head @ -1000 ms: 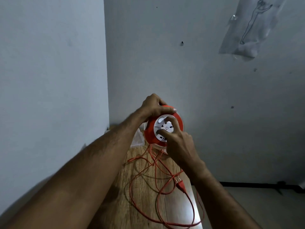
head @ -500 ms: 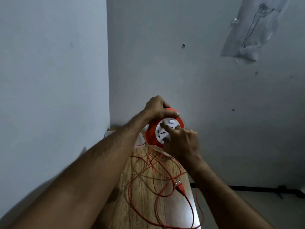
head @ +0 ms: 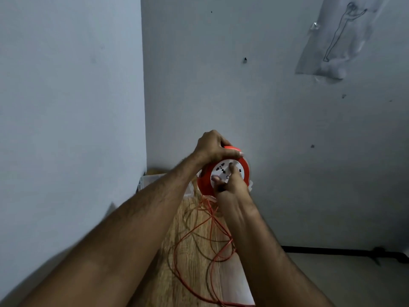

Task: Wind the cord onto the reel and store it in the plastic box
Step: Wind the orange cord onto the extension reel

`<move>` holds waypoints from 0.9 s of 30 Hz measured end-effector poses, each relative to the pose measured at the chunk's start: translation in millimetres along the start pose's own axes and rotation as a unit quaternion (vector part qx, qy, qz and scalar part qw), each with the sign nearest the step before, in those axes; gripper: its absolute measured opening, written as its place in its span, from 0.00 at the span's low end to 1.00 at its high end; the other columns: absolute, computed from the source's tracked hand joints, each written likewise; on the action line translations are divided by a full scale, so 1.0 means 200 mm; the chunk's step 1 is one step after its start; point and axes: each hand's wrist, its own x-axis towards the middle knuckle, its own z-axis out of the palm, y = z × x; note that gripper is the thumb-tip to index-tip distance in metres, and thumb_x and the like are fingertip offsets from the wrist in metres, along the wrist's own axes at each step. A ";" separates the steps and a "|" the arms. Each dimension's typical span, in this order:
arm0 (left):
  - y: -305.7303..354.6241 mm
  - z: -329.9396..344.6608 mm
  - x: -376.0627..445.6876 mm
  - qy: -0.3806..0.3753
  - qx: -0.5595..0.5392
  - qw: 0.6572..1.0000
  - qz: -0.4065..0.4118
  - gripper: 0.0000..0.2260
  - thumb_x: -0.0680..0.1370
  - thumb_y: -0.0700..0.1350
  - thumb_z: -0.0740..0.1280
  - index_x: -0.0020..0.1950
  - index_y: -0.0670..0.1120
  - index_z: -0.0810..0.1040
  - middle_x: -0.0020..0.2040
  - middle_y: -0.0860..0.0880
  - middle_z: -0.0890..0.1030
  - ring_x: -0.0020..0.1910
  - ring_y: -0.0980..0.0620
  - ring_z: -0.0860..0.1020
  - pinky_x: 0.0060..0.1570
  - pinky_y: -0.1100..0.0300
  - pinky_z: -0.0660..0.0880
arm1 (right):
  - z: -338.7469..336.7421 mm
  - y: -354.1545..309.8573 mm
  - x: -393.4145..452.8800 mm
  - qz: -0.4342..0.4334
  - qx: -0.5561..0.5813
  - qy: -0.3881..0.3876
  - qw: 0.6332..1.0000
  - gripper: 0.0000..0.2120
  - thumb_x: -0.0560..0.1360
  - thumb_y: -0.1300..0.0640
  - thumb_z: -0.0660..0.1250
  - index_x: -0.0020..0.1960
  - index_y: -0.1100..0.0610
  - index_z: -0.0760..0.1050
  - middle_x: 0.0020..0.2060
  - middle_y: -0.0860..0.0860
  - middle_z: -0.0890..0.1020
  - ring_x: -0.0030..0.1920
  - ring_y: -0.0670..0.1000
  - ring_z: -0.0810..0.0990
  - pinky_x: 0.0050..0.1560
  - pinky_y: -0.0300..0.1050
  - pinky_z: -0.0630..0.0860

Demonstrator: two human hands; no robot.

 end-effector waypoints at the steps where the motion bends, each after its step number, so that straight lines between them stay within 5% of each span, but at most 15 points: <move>1: 0.00 0.00 0.01 -0.003 -0.007 1.000 -0.003 0.18 0.68 0.58 0.82 0.48 0.47 0.90 0.43 0.48 0.89 0.38 0.55 0.87 0.45 0.50 0.86 | 0.01 -0.02 -0.01 0.033 0.045 -0.014 0.998 0.22 0.76 0.56 0.75 0.55 0.52 0.60 0.43 0.66 0.78 0.33 0.53 0.79 0.48 0.52 0.85; 4: -0.02 -0.04 0.03 0.000 -0.028 0.999 -0.024 0.16 0.68 0.57 0.82 0.47 0.46 0.90 0.42 0.48 0.89 0.38 0.54 0.87 0.46 0.49 0.86 | -0.04 -0.03 -0.02 0.057 -0.008 -0.105 0.993 0.13 0.78 0.62 0.70 0.57 0.63 0.69 0.46 0.66 0.84 0.27 0.49 0.79 0.35 0.39 0.82; 6: -0.02 -0.07 0.04 -0.003 -0.053 0.998 -0.038 0.16 0.68 0.56 0.82 0.47 0.46 0.90 0.41 0.49 0.89 0.38 0.53 0.88 0.47 0.49 0.86 | -0.11 -0.02 0.01 -0.153 -0.217 -0.143 0.953 0.12 0.77 0.64 0.71 0.58 0.62 0.73 0.47 0.59 0.86 0.33 0.49 0.84 0.29 0.38 0.78; 7: -0.02 -0.08 0.04 -0.008 -0.056 0.998 -0.039 0.15 0.68 0.56 0.82 0.46 0.46 0.90 0.40 0.49 0.89 0.38 0.53 0.88 0.47 0.48 0.86 | -0.15 -0.01 0.05 -0.342 -0.333 -0.156 0.865 0.12 0.75 0.65 0.72 0.57 0.59 0.75 0.48 0.56 0.86 0.39 0.50 0.85 0.32 0.37 0.79; 9: -0.02 -0.08 0.05 -0.023 -0.052 0.998 -0.035 0.16 0.67 0.57 0.82 0.46 0.47 0.90 0.40 0.50 0.89 0.38 0.53 0.88 0.46 0.48 0.86 | -0.20 -0.05 0.10 -0.623 -0.496 -0.189 0.575 0.15 0.72 0.68 0.73 0.56 0.56 0.79 0.56 0.54 0.83 0.42 0.51 0.84 0.37 0.32 0.75; 10: -0.02 -0.08 0.05 -0.030 -0.050 0.998 -0.036 0.16 0.67 0.58 0.82 0.46 0.47 0.90 0.40 0.50 0.89 0.38 0.52 0.88 0.46 0.47 0.86 | -0.22 -0.06 0.11 -0.670 -0.551 -0.203 0.454 0.17 0.71 0.68 0.74 0.57 0.56 0.80 0.61 0.57 0.81 0.38 0.51 0.82 0.35 0.30 0.70; 12: -0.01 -0.08 0.05 -0.041 -0.055 0.997 -0.041 0.15 0.68 0.57 0.82 0.46 0.47 0.90 0.41 0.49 0.89 0.38 0.51 0.88 0.46 0.46 0.86 | -0.24 -0.10 0.11 -0.666 -0.630 -0.216 0.337 0.21 0.69 0.68 0.75 0.59 0.55 0.81 0.68 0.62 0.74 0.33 0.50 0.76 0.32 0.29 0.63; 19: -0.02 -0.08 0.04 -0.038 -0.061 0.996 -0.046 0.15 0.67 0.57 0.83 0.45 0.47 0.90 0.40 0.49 0.89 0.39 0.51 0.88 0.47 0.46 0.86 | -0.26 -0.16 0.11 -0.615 -0.746 -0.166 0.193 0.33 0.75 0.61 0.71 0.77 0.45 0.67 0.76 0.66 0.64 0.39 0.55 0.83 0.32 0.42 0.68; 24: -0.01 -0.10 0.03 -0.074 -0.044 0.996 -0.031 0.16 0.68 0.56 0.82 0.47 0.46 0.90 0.42 0.48 0.89 0.39 0.50 0.88 0.46 0.47 0.87 | -0.23 -0.19 0.18 -0.703 -0.689 -0.161 0.078 0.27 0.71 0.55 0.74 0.70 0.51 0.77 0.58 0.71 0.80 0.28 0.58 0.82 0.28 0.46 0.77; 27: 0.00 -0.09 0.03 -0.073 -0.024 0.997 -0.023 0.16 0.67 0.58 0.82 0.45 0.48 0.90 0.41 0.50 0.89 0.38 0.52 0.88 0.46 0.48 0.87 | -0.21 -0.19 0.24 -0.732 -0.649 -0.185 0.091 0.25 0.71 0.53 0.73 0.68 0.52 0.78 0.41 0.64 0.84 0.26 0.55 0.79 0.28 0.42 0.73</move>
